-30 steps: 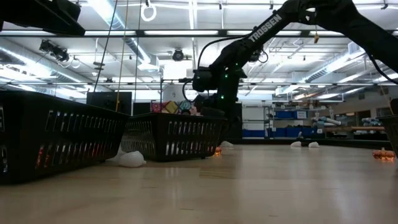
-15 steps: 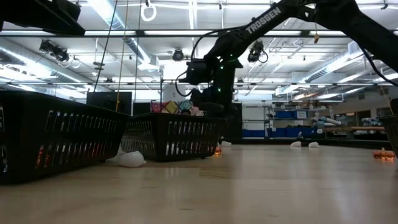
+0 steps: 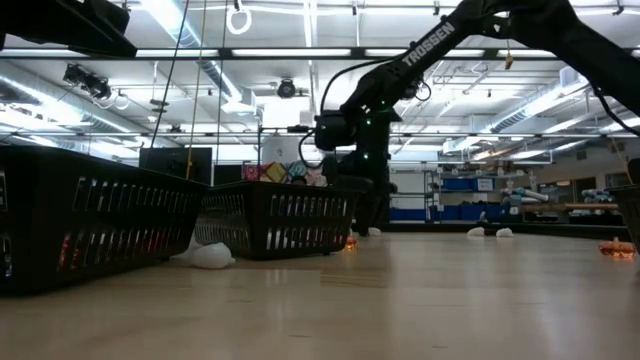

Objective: Sort Halloween decoration
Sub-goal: Put the white ghost toy into the middle black basket

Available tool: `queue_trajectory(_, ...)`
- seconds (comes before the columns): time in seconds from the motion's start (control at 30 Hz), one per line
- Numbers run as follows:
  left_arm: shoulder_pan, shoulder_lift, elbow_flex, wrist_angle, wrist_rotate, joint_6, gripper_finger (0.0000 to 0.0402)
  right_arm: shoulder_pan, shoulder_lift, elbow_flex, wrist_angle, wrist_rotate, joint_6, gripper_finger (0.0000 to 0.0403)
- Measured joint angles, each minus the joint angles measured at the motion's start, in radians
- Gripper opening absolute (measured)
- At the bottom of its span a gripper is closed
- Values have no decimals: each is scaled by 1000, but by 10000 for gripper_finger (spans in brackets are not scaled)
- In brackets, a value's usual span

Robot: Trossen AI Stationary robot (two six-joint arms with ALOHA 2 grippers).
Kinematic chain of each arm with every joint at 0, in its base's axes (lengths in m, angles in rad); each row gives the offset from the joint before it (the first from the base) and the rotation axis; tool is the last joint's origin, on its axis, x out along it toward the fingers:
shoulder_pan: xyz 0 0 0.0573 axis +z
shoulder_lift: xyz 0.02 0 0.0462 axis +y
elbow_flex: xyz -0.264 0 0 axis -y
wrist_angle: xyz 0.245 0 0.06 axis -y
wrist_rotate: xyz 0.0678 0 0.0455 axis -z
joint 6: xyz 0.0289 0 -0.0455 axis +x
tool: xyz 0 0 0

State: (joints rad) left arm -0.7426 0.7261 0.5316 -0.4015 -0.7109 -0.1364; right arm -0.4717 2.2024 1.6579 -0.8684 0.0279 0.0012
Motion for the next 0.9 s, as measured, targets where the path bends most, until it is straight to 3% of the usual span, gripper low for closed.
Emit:
queue_trajectory(0.5, 0, 0, 0, 0, 0, 1, 155, 6, -49, -30, -33, 55, 30, 159)
queue_trajectory(0.9, 0, 0, 0, -1, 0, 0, 155, 6, -106, -51, -78, 54, 103, 230)
